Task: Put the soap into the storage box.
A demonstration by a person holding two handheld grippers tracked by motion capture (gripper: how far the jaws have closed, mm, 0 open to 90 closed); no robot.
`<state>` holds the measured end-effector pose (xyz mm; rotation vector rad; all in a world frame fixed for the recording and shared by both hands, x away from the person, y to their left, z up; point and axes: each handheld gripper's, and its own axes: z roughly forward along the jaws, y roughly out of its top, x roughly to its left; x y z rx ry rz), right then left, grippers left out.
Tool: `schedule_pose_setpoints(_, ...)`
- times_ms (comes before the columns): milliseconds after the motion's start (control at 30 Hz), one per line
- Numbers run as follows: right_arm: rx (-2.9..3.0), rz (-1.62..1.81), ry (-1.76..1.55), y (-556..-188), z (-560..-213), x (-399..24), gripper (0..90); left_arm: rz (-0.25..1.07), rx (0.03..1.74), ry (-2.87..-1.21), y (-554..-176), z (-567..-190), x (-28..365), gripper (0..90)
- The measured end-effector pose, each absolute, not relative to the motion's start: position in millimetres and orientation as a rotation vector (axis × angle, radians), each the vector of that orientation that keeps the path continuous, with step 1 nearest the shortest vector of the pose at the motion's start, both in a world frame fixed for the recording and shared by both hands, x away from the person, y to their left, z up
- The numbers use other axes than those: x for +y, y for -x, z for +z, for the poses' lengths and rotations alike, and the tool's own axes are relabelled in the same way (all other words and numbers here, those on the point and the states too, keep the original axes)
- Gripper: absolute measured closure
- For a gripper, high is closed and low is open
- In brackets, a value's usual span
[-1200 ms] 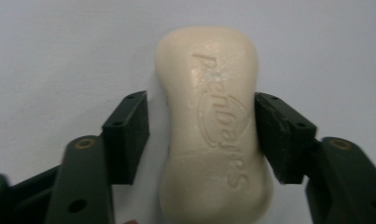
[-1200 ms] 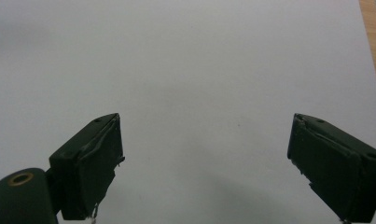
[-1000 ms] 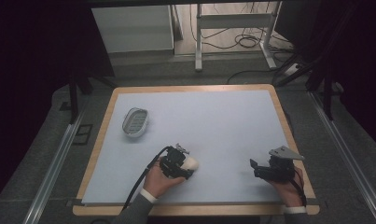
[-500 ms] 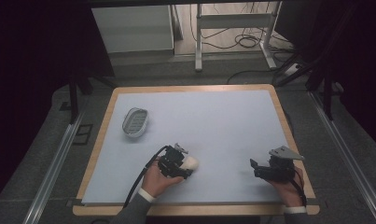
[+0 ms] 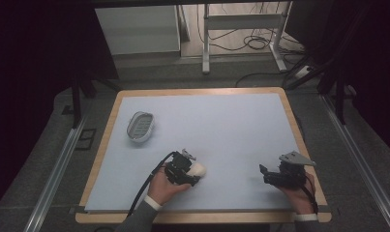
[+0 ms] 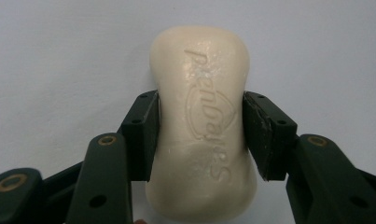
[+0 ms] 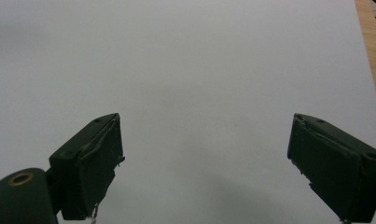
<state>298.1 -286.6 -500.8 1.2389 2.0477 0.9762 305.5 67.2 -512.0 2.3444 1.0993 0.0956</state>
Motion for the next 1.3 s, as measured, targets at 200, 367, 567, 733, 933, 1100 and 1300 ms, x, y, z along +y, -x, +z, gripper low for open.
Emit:
schedule_pose_setpoints(200, 2.046, 0.977, -1.24, -298, -501, -287, 9.9, 0.105, 1.101, -2.369, -304, -510, 64, 47.7)
schedule_pose_setpoints(367, 2.047, 0.976, -1.24, -298, -501, -286, 9.9, 0.104, 1.103, -2.4, -307, -509, 60, 48.7)
schedule_pose_setpoints(567, 2.045, 0.971, -1.246, -298, -501, -287, 10.0, 0.093, 1.099, -2.411, -310, -509, 57, 49.0)
schedule_pose_setpoints(733, 2.044, 0.971, -1.248, -298, -501, -288, 10.0, 0.041, 1.093, -2.406, -314, -508, 61, 49.1)
schedule_pose_setpoints(933, 2.043, 0.97, -1.251, -299, -501, -288, 9.9, 0.021, 1.073, -2.41, -319, -501, 66, 49.3)
schedule_pose_setpoints(1100, 2.039, 0.969, -1.257, -299, -501, -289, 10.0, 0.022, 1.064, -2.388, -320, -491, 71, 49.4)
schedule_pose_setpoints(1300, 2.04, 0.966, -1.258, -299, -501, -289, 9.9, 0.019, 1.059, -2.37, -321, -487, 77, 49.4)
